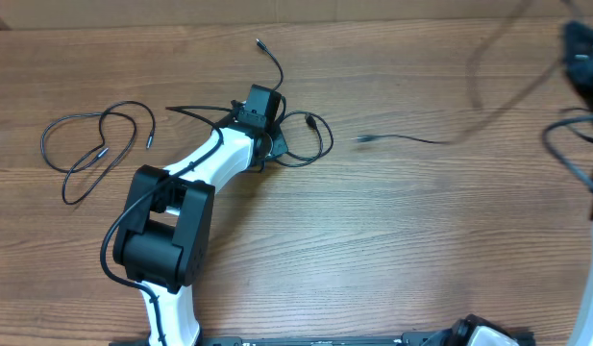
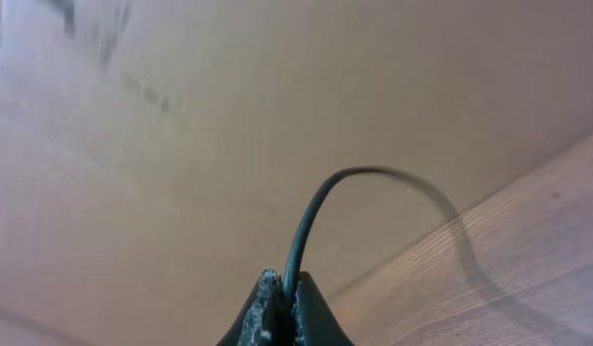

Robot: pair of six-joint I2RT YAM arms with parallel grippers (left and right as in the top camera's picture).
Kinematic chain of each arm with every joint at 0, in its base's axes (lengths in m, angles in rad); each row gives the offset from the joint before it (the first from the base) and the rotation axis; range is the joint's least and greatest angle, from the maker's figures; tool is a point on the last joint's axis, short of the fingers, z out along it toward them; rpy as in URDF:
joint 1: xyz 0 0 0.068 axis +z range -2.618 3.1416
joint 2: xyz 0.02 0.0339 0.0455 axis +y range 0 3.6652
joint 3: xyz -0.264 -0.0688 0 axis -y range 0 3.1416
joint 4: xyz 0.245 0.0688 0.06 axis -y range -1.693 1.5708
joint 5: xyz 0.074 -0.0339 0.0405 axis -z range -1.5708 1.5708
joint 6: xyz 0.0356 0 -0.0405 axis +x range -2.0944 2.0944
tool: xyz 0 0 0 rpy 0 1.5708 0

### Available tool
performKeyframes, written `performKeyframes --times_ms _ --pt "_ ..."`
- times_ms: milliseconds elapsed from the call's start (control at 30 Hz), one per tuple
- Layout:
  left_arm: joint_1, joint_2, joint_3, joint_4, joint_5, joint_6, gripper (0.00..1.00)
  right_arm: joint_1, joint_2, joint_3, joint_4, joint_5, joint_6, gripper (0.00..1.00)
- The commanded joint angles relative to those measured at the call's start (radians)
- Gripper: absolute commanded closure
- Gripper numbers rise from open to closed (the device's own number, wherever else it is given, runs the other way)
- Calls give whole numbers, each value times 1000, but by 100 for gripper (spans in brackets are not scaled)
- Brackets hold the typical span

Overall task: Untangle cables
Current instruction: 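Pull the right gripper far right, dragging a black cable out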

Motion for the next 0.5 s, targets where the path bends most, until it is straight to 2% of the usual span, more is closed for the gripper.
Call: performKeyframes --times_ms 0,233,467 --pt "12 61 -20 -16 -29 -21 77 -81 2 15 -9 -137 137 96" --pt "12 61 -20 -11 -21 -21 78 -83 87 13 -192 -142 -1 96" --pt "12 61 -20 -16 -21 -21 77 -11 289 12 -345 -142 -103 96"
